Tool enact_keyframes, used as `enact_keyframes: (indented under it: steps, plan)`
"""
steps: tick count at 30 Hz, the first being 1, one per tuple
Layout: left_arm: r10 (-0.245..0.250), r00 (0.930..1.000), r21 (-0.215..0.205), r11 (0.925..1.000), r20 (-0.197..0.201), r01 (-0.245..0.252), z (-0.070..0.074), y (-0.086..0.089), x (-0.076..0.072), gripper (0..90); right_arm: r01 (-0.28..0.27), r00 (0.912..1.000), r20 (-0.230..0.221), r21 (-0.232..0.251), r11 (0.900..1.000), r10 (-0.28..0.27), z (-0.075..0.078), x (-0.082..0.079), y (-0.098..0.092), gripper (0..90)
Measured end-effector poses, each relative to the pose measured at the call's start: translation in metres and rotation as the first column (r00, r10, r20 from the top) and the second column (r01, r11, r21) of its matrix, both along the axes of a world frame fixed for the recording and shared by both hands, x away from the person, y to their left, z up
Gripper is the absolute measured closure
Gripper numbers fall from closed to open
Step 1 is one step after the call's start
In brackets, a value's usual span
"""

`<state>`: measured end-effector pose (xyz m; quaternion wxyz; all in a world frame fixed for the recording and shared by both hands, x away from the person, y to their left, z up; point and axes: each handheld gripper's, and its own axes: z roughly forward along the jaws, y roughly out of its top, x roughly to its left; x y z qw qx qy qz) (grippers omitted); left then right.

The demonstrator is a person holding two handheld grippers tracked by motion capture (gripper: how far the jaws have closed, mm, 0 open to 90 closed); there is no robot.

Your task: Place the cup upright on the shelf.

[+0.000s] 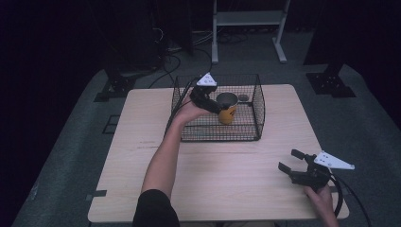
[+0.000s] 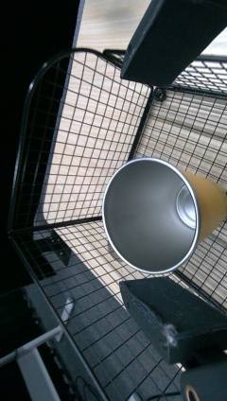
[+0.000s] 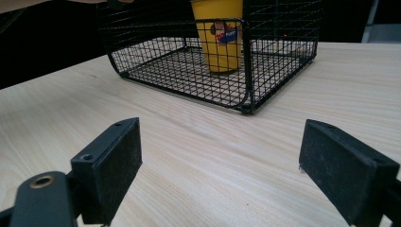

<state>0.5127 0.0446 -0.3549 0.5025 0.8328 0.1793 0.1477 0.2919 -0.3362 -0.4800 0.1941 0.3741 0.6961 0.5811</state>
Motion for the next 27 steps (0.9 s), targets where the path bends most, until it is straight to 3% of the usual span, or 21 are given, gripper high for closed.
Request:
enact_keyframes:
  steps: [14,16,27]
  plan:
    - [-0.019,0.9997,-0.026,0.9995,0.013,0.019,0.004,0.008,-0.021,2.2,0.002,1.0000,0.002,-0.005,1.000,-0.002,0.000,0.000,0.000,12.8]
    - [-0.023,0.9996,-0.051,0.9984,0.018,0.023,0.005,0.012,-0.027,2.2,0.002,1.0000,0.002,-0.006,1.000,-0.002,0.000,0.000,0.001,12.9]
    - [0.003,0.9990,-0.029,0.9996,0.045,-0.001,0.005,0.024,-0.046,2.3,0.001,1.0000,0.002,-0.013,1.000,-0.001,0.000,0.000,0.002,12.8]
